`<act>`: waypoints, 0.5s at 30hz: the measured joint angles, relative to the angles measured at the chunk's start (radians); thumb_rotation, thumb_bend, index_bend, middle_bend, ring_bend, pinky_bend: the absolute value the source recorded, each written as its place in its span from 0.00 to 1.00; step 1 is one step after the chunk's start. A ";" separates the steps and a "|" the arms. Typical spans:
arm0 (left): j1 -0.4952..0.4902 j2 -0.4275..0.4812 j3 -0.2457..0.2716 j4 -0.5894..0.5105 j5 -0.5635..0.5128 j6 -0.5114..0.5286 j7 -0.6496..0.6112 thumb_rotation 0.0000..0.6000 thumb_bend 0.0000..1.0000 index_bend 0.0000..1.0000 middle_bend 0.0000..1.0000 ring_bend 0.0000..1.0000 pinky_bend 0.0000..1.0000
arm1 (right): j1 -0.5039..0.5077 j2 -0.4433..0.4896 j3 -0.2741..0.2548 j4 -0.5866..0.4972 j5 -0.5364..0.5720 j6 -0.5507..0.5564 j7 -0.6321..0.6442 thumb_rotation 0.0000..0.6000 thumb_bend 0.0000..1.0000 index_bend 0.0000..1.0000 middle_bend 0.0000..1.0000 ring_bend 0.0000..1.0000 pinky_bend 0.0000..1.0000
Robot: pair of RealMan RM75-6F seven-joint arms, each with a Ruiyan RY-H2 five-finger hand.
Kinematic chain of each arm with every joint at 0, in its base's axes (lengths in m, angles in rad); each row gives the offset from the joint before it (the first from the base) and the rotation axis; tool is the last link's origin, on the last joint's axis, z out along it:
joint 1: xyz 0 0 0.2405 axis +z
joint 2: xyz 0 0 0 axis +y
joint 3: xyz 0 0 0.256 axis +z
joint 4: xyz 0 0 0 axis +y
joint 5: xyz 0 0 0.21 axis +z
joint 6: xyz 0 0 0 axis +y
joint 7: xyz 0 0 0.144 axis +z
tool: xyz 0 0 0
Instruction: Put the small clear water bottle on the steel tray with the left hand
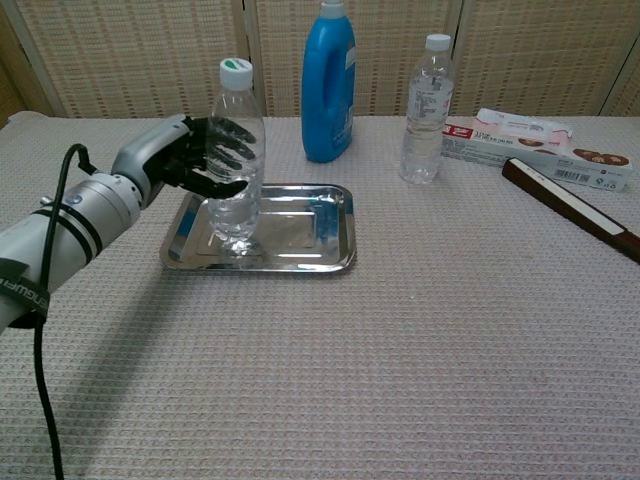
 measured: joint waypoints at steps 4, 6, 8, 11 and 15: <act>-0.008 0.001 0.013 0.013 -0.007 -0.041 0.010 1.00 0.59 0.26 0.29 0.13 0.20 | -0.001 0.003 0.000 -0.002 -0.002 0.006 0.004 1.00 0.01 0.00 0.00 0.00 0.00; -0.013 0.005 0.021 0.020 -0.013 -0.070 0.020 1.00 0.52 0.10 0.13 0.02 0.14 | -0.001 0.004 -0.001 -0.003 -0.006 0.008 0.005 1.00 0.01 0.00 0.00 0.00 0.00; -0.017 0.011 0.024 0.022 -0.022 -0.092 0.025 1.00 0.47 0.02 0.04 0.00 0.11 | -0.002 0.004 -0.003 -0.005 -0.010 0.011 0.005 1.00 0.01 0.00 0.00 0.00 0.00; -0.017 0.017 0.023 0.016 -0.031 -0.098 0.026 1.00 0.42 0.00 0.00 0.00 0.08 | -0.004 0.004 -0.002 -0.005 -0.011 0.018 0.002 1.00 0.01 0.00 0.00 0.00 0.00; -0.013 0.036 0.027 -0.013 -0.024 -0.099 0.006 1.00 0.39 0.00 0.00 0.00 0.06 | -0.008 -0.001 0.000 -0.004 -0.008 0.029 -0.012 1.00 0.01 0.00 0.00 0.00 0.00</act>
